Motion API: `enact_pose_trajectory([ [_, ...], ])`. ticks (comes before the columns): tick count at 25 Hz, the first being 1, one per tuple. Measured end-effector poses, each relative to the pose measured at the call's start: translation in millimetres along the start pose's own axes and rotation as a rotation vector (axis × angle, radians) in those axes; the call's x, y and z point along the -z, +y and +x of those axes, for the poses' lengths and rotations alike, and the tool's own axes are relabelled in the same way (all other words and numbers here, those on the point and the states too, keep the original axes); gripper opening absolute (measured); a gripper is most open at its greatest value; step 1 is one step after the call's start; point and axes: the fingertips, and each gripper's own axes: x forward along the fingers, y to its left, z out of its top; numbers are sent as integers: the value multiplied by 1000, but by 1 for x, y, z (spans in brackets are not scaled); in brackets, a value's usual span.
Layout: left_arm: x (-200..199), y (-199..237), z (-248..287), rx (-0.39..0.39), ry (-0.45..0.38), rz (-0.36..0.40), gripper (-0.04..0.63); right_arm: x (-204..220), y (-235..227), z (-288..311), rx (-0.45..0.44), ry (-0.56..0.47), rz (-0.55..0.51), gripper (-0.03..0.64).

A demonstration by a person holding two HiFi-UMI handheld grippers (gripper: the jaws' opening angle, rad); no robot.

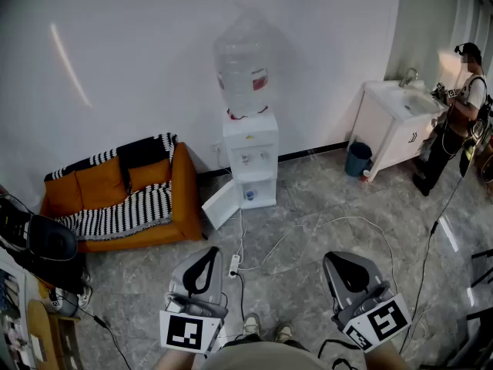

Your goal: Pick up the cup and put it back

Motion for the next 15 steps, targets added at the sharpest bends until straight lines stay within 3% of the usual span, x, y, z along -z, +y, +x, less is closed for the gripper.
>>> enact_pose_trajectory([
  [15, -2, -8, -2, 41, -9, -1, 3, 8, -9, -2, 45, 15, 48, 3],
])
